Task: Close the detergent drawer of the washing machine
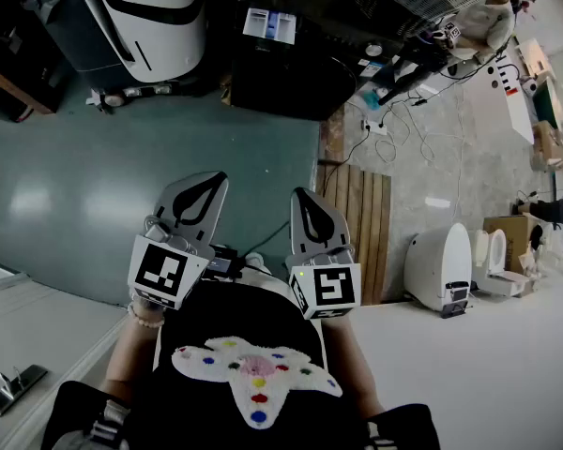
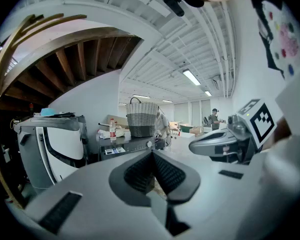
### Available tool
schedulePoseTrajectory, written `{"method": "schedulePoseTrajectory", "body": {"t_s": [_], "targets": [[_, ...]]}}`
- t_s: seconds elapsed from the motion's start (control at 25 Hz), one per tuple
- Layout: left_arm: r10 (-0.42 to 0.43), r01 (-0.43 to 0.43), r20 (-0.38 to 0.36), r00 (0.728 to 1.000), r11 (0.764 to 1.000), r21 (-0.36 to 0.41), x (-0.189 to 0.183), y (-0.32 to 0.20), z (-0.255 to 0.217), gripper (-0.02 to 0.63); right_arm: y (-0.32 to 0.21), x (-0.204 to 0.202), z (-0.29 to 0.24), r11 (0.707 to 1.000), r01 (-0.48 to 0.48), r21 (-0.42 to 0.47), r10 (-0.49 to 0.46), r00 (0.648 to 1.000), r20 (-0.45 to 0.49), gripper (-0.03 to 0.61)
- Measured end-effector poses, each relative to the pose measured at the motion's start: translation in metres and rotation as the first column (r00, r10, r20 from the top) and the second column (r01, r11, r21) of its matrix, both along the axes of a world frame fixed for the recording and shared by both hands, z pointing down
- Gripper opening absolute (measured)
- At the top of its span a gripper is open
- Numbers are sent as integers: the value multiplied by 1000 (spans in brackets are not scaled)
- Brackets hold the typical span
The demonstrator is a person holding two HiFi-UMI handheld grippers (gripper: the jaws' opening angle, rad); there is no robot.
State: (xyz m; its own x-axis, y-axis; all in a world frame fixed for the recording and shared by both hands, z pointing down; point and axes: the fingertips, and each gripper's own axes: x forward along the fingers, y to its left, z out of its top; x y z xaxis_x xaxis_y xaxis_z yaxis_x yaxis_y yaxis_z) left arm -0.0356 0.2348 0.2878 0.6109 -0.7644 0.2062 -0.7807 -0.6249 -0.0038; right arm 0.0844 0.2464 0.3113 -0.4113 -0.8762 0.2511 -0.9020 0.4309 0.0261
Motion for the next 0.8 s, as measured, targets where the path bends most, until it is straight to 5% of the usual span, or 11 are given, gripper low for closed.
{"method": "schedulePoseTrajectory", "body": {"t_s": [0.8], "targets": [[17, -17, -7, 1000, 1000, 10, -8, 4, -1, 11, 5, -14, -2, 1000, -16, 13, 16, 1000, -7, 5]]}}
